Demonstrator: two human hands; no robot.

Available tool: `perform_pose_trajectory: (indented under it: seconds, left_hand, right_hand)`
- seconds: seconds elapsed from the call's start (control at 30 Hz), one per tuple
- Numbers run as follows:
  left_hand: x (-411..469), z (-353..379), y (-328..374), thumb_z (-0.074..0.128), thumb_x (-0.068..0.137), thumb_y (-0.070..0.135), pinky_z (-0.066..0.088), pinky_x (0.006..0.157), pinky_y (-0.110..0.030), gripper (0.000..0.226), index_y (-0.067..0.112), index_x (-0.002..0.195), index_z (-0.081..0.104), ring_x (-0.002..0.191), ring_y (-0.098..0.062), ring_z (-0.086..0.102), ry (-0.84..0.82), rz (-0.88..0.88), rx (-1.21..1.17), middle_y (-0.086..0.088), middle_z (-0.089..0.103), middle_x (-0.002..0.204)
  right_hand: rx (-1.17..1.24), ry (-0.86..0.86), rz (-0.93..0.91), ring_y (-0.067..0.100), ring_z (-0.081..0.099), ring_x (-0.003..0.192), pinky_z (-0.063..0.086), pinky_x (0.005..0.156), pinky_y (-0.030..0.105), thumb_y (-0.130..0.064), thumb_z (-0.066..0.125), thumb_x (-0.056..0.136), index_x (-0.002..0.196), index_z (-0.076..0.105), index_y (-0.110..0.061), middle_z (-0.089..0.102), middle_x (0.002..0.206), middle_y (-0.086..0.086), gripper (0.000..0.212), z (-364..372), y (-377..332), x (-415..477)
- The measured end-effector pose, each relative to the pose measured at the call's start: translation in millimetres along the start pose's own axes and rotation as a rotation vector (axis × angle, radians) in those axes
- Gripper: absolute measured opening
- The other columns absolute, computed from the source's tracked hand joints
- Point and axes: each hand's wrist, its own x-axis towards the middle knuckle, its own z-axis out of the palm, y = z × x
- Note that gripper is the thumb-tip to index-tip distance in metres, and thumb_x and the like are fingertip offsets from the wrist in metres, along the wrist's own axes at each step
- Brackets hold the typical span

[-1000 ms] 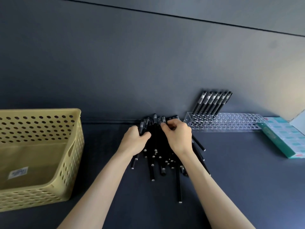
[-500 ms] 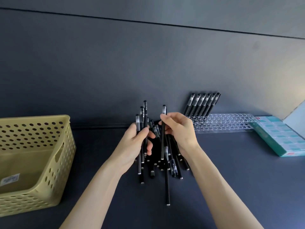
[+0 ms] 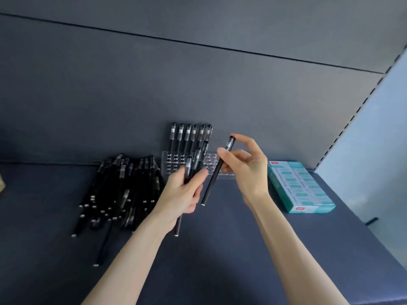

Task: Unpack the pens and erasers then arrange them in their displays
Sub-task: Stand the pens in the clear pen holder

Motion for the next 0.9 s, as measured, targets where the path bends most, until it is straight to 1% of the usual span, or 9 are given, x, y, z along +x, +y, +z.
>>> perform_pose_trajectory:
  seconds: [0.13, 0.23, 0.37, 0.43, 0.5, 0.57, 0.63, 0.73, 0.9]
  left_hand:
    - [-1, 35, -9, 0.075, 0.078, 0.026, 0.017, 0.036, -0.016, 0.02, 0.019, 0.073, 0.057, 0.038, -0.008, 0.023, 0.034, -0.045, 0.074, 0.007, 0.033, 0.052]
    - [3, 48, -12, 0.073, 0.081, 0.018, 0.017, 0.036, -0.016, 0.021, 0.015, 0.071, 0.056, 0.037, -0.008, 0.023, 0.077, -0.061, 0.097, 0.005, 0.032, 0.052]
    - [12, 56, -17, 0.068, 0.086, 0.019, 0.016, 0.037, -0.018, 0.019, 0.013, 0.074, 0.055, 0.04, -0.008, 0.023, 0.123, -0.035, 0.101, 0.004, 0.032, 0.054]
    - [18, 55, -21, 0.063, 0.091, 0.023, 0.016, 0.04, -0.022, 0.023, 0.013, 0.074, 0.05, 0.041, -0.008, 0.024, 0.199, 0.008, 0.061, 0.004, 0.035, 0.055]
    - [25, 50, -22, 0.055, 0.095, 0.025, 0.021, 0.041, -0.025, 0.017, 0.011, 0.087, 0.051, 0.042, -0.008, 0.028, 0.288, 0.073, 0.064, 0.004, 0.042, 0.057]
    - [32, 43, -21, 0.05, 0.098, 0.025, 0.029, 0.041, -0.023, 0.01, 0.015, 0.1, 0.051, 0.044, -0.008, 0.032, 0.335, 0.168, 0.107, 0.005, 0.045, 0.059]
    - [38, 36, -19, 0.046, 0.099, 0.025, 0.035, 0.043, -0.022, 0.008, 0.023, 0.105, 0.053, 0.046, -0.008, 0.033, 0.351, 0.272, 0.15, 0.01, 0.044, 0.057]
    - [42, 32, -22, 0.044, 0.1, 0.025, 0.037, 0.049, -0.02, 0.01, 0.021, 0.103, 0.052, 0.048, -0.007, 0.036, 0.367, 0.372, 0.224, 0.011, 0.044, 0.055]
    - [41, 34, -44, 0.044, 0.1, 0.022, 0.038, 0.052, -0.015, 0.011, 0.014, 0.1, 0.052, 0.052, -0.005, 0.039, 0.37, 0.346, 0.216, 0.011, 0.045, 0.057]
  right_hand:
    - [0.011, -0.022, 0.012, 0.014, 0.059, 0.053, 0.054, 0.062, 0.027, -0.016, 0.076, 0.077, 0.101, 0.06, -0.027, 0.065, 0.061, 0.005, 0.031, -31, 2, 9]
    - [0.017, -0.088, 0.004, 0.012, 0.06, 0.054, 0.053, 0.06, 0.024, -0.014, 0.071, 0.082, 0.103, 0.06, -0.027, 0.066, 0.061, 0.001, 0.026, -44, 7, 17]
    - [-0.045, -0.163, -0.052, 0.013, 0.065, 0.061, 0.055, 0.067, 0.027, -0.009, 0.061, 0.089, 0.107, 0.058, -0.03, 0.07, 0.067, -0.001, 0.027, -54, 15, 30]
    - [-0.128, -0.127, -0.119, 0.013, 0.066, 0.061, 0.056, 0.071, 0.032, -0.009, 0.061, 0.089, 0.104, 0.056, -0.033, 0.069, 0.067, -0.005, 0.029, -53, 17, 40]
    - [-0.201, -0.066, -0.191, 0.014, 0.066, 0.062, 0.056, 0.073, 0.034, -0.01, 0.061, 0.088, 0.105, 0.056, -0.034, 0.067, 0.069, -0.01, 0.03, -48, 17, 51]
    - [-0.245, -0.019, -0.253, 0.017, 0.065, 0.066, 0.054, 0.074, 0.032, -0.012, 0.061, 0.089, 0.112, 0.056, -0.029, 0.064, 0.073, -0.012, 0.03, -40, 18, 62]
    - [-0.285, 0.015, -0.309, 0.018, 0.064, 0.068, 0.052, 0.074, 0.027, -0.012, 0.061, 0.089, 0.117, 0.055, -0.023, 0.063, 0.075, -0.012, 0.03, -31, 19, 74]
    - [-0.324, 0.037, -0.362, 0.015, 0.064, 0.07, 0.05, 0.072, 0.023, -0.011, 0.061, 0.089, 0.116, 0.055, -0.018, 0.062, 0.076, -0.009, 0.028, -19, 24, 88]
    - [-0.387, 0.041, -0.442, 0.011, 0.059, 0.067, 0.045, 0.068, 0.016, -0.009, 0.062, 0.089, 0.116, 0.057, -0.011, 0.061, 0.078, -0.007, 0.028, -6, 35, 94]
